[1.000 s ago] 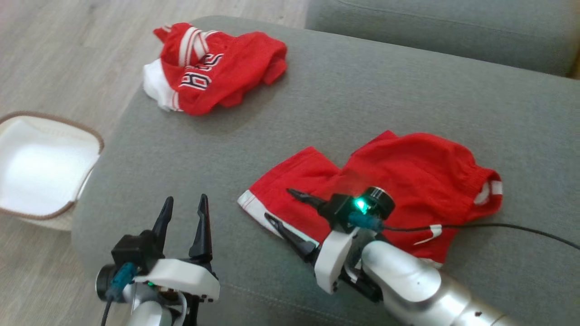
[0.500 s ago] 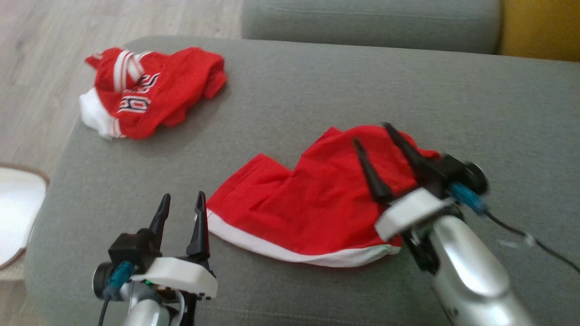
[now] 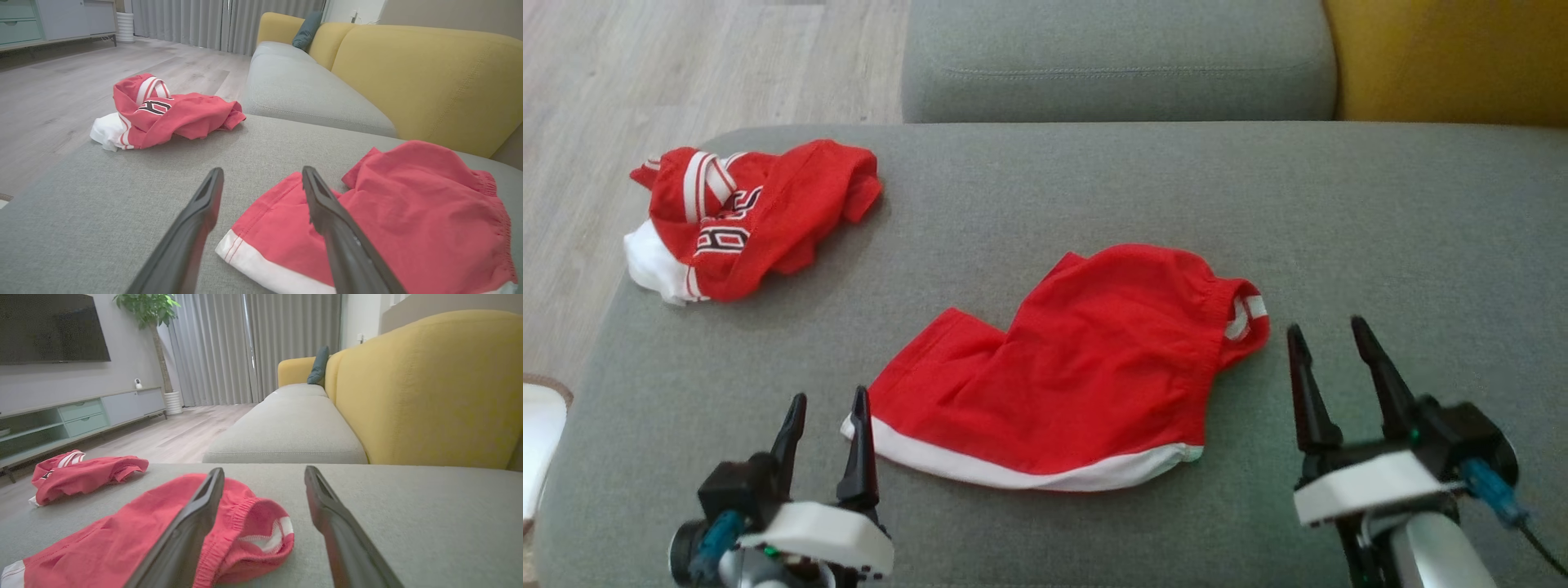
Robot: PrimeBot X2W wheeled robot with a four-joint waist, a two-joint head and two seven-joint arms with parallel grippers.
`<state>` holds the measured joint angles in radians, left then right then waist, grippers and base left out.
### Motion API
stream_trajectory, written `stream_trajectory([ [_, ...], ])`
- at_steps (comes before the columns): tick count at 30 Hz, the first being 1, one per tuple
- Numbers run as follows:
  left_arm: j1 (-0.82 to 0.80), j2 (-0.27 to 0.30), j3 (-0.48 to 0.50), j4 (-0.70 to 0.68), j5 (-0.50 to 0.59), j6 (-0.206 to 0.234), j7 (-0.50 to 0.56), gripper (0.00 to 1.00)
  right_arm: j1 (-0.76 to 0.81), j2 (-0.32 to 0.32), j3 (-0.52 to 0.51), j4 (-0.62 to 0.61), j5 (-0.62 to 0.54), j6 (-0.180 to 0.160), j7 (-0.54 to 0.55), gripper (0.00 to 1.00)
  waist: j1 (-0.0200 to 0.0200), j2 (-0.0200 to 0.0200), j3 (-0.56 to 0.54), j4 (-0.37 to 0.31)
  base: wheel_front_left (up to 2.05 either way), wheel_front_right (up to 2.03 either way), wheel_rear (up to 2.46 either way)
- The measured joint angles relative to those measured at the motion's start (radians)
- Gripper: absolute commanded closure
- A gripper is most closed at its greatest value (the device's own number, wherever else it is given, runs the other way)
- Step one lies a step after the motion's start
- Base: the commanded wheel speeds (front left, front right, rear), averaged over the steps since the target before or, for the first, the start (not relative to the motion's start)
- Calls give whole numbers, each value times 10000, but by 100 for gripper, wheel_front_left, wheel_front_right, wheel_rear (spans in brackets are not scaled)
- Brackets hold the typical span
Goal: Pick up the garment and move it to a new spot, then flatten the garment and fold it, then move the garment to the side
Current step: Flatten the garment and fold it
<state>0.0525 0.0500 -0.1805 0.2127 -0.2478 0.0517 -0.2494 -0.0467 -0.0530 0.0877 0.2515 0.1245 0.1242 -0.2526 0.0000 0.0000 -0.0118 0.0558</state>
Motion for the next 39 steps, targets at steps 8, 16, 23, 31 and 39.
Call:
stream_trajectory([
  [8, 108, 0, 27, -169, 0, 0, 0, 0, 604, 59, -412, -311, 255, 0, 0, 0, 0, 0, -47, -156, 0, 0, 0],
  [16, 111, 0, 23, -167, -2, -2, 0, 0, 647, 65, -408, -303, 330, 0, 0, 0, 0, 0, -56, -167, 0, 0, 0],
  [23, 110, 0, 19, -127, 0, -4, 0, 0, 647, 65, -322, -146, 324, 0, 0, 0, 0, 0, -22, -111, 0, 0, 0],
  [31, 109, 0, -12, -75, -2, -4, 0, 0, 777, 65, 579, 1168, -345, 0, 6, 0, 0, 0, 61, 3, 0, 0, 0],
  [39, 107, 0, -65, 23, 0, -4, 0, 0, 779, 67, 1277, 2796, -397, 0, 65, 0, 0, 0, 190, 270, 0, 0, 0],
])
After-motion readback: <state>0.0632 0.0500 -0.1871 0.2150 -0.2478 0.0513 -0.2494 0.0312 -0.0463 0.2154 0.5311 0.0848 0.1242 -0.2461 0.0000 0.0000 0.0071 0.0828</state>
